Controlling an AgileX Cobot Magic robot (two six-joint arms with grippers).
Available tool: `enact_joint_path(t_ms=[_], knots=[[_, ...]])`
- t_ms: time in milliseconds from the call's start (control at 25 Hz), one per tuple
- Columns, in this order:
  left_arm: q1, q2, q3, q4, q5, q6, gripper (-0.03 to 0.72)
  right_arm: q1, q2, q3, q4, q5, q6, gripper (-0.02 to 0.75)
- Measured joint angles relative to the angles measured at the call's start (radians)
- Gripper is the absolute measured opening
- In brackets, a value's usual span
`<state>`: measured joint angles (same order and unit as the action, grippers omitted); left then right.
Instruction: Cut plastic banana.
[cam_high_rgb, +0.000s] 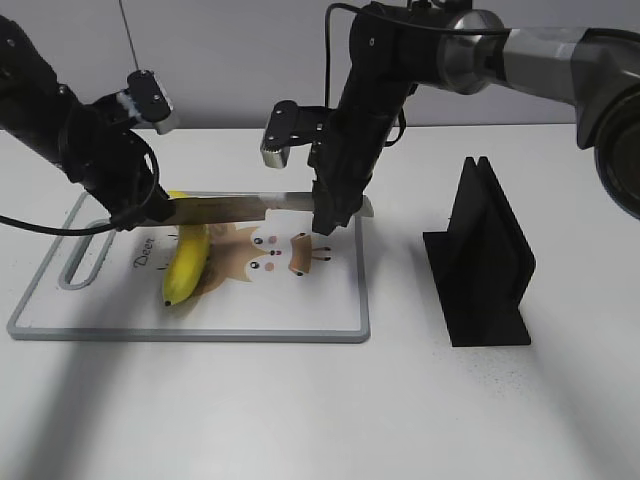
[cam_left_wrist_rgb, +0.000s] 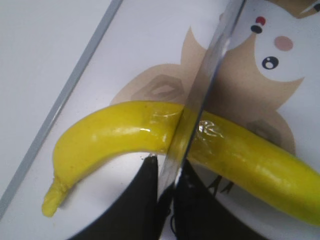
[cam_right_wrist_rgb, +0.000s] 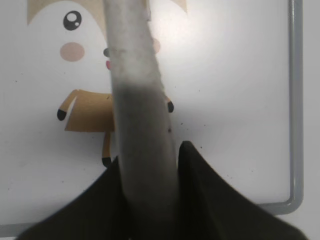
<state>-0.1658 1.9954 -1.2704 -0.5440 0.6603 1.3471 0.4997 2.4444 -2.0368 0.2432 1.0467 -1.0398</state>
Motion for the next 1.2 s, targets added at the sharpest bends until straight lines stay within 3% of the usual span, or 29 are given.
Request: enact_joint_path(t_ms=[1200], knots=[[0.001, 0.018, -0.008, -0.027, -0.01, 0.001, 0.089, -0.003, 0.013, -0.002, -0.002, -0.019, 0.001, 0.223]])
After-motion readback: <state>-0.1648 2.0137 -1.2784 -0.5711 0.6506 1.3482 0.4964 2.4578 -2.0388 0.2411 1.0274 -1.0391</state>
